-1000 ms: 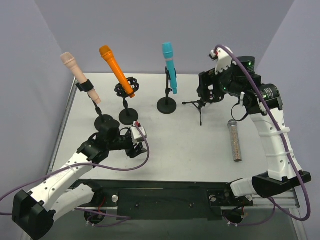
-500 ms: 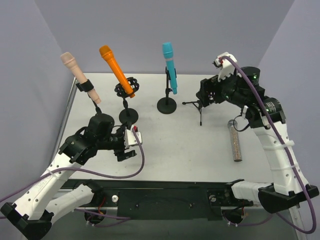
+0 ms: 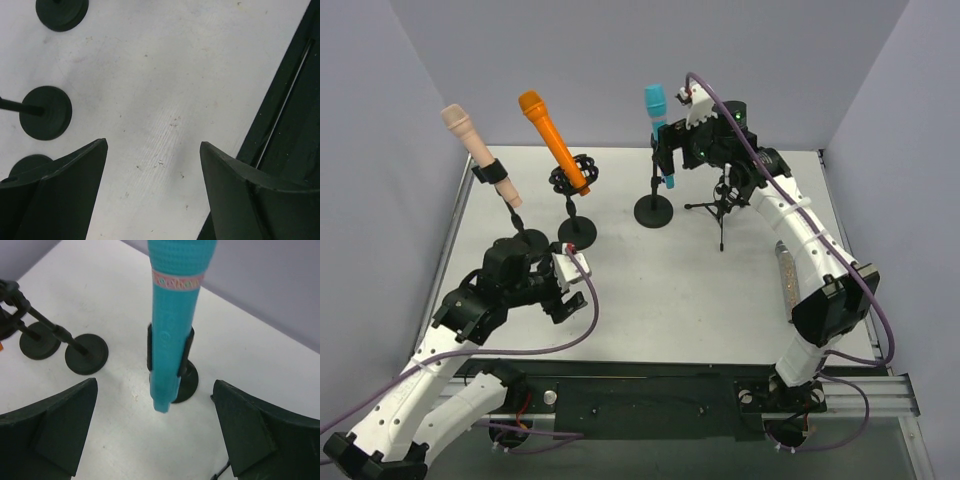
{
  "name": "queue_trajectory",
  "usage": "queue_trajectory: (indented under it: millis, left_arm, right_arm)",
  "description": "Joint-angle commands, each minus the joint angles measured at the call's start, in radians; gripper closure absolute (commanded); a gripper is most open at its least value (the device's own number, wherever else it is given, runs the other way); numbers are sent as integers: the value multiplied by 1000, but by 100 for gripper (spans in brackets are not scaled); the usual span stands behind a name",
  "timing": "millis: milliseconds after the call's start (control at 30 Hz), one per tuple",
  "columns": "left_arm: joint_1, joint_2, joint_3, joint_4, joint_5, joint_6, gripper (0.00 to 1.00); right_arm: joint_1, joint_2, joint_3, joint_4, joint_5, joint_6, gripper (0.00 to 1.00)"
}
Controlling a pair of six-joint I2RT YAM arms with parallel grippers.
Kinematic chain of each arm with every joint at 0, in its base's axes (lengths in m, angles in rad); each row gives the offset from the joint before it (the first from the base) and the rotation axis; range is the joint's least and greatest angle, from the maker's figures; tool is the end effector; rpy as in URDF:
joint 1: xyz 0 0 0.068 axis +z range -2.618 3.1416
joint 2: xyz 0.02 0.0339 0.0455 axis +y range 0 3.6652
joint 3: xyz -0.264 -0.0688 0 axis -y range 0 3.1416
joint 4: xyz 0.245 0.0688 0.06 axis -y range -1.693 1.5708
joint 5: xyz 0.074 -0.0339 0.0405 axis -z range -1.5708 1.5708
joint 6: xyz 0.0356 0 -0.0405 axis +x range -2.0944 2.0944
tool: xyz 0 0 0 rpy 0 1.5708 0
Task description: Remove the microphone from the stand
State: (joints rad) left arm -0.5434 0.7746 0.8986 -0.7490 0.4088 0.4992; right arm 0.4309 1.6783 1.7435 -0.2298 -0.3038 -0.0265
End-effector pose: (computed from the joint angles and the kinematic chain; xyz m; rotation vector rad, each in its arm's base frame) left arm 0.1241 -0.0915 0.3256 1.2763 1.7617 -0.4728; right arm 0.3548 0.1748 0.4341 -0.6165 1.6492 0.5590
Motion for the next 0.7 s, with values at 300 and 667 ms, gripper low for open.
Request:
queue_trajectory:
  millis: [300, 667]
  left_arm:
    - [115, -21, -15, 166, 35, -142, 14]
    - [160, -37, -26, 188, 68, -209, 14]
  right_arm:
    - [63, 185, 146, 221, 166, 13, 18]
    - [62, 109, 69, 130, 59, -95, 96]
